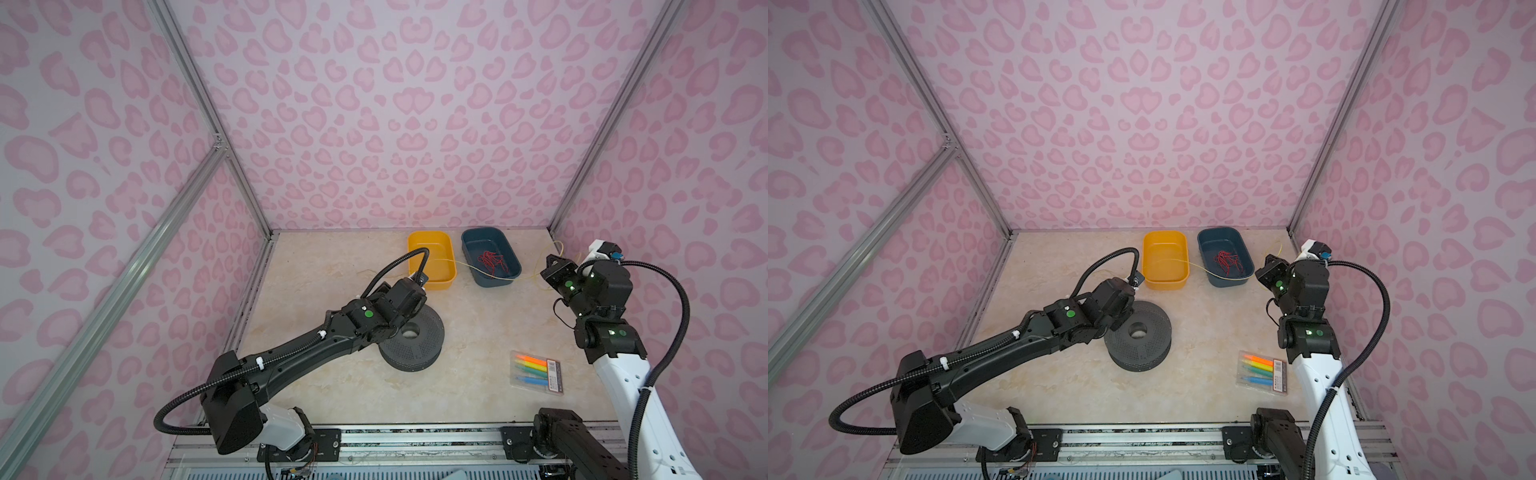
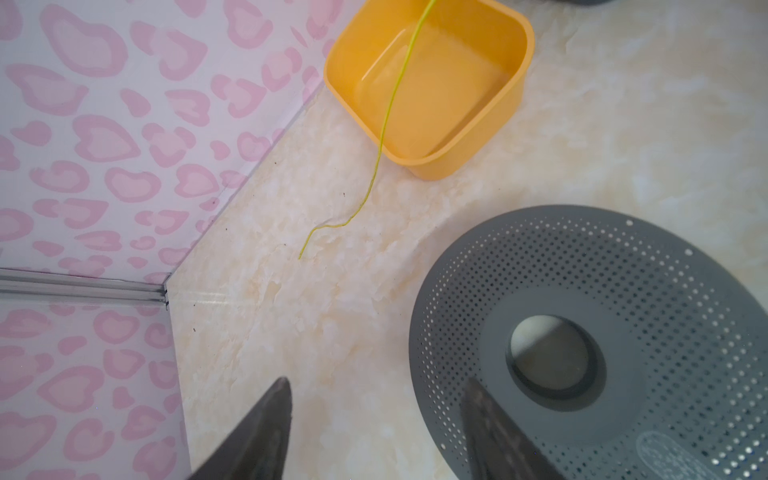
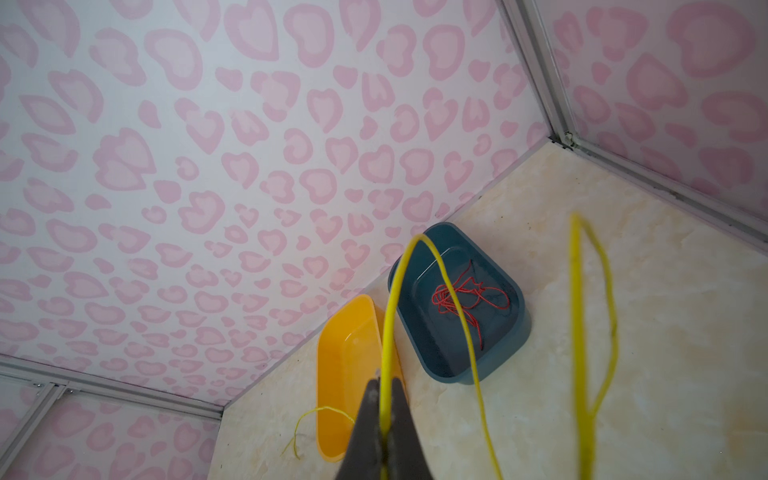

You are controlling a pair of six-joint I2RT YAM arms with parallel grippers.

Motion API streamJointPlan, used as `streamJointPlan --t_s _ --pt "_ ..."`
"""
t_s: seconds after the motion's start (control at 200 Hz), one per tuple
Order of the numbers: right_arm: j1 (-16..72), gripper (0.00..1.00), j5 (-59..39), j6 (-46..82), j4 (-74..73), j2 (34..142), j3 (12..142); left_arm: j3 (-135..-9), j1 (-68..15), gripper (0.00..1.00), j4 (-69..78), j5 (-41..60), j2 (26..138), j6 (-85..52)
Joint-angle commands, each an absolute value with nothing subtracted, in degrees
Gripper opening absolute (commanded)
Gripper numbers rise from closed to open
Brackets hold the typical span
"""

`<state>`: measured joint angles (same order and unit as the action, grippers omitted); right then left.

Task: Wrap the cables

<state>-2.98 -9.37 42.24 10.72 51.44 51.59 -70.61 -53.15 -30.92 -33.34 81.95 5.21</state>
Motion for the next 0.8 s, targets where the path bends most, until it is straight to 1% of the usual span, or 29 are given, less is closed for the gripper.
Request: streamJointPlan --t_s 0.0,0.13,0.195,0.33,0.41,0.5,0.605,0.795 --pt "0.3 0.00 -5.4 42.2 9.5 51.0 50.6 -74.6 -53.4 0.71 -28.5 -30.9 81.1 4.8" --pt "5.0 0.00 -2.7 43.4 9.0 51.0 50.8 -80.9 -54.7 0.71 -27.4 -23.9 84.0 5.2" --pt "6.9 0.00 -2.3 44.1 9.0 51.3 51.2 -83.2 -55.9 0.69 -25.4 -19.4 86.6 6.3" --pt "10.8 0.00 -0.8 45.4 9.0 51.8 51.9 -86.6 -58.3 0.62 -17.7 -9.5 91.9 7.5" --pt "12.9 0.00 -0.2 46.3 8.7 51.9 51.7 -88.1 -59.2 0.53 -12.4 -4.9 94.6 8.0" --pt "14.8 0.00 0.7 47.1 8.5 52.0 51.5 -90.8 -59.7 0.49 -9.7 -0.7 97.6 8.3" --pt "16.1 0.00 0.9 48.1 8.3 52.0 51.4 -93.3 -59.9 0.46 -8.0 2.5 100.4 8.1" --pt "18.0 0.00 1.8 49.8 7.0 51.8 50.1 -93.8 -60.3 0.41 -5.6 4.7 103.5 7.8"
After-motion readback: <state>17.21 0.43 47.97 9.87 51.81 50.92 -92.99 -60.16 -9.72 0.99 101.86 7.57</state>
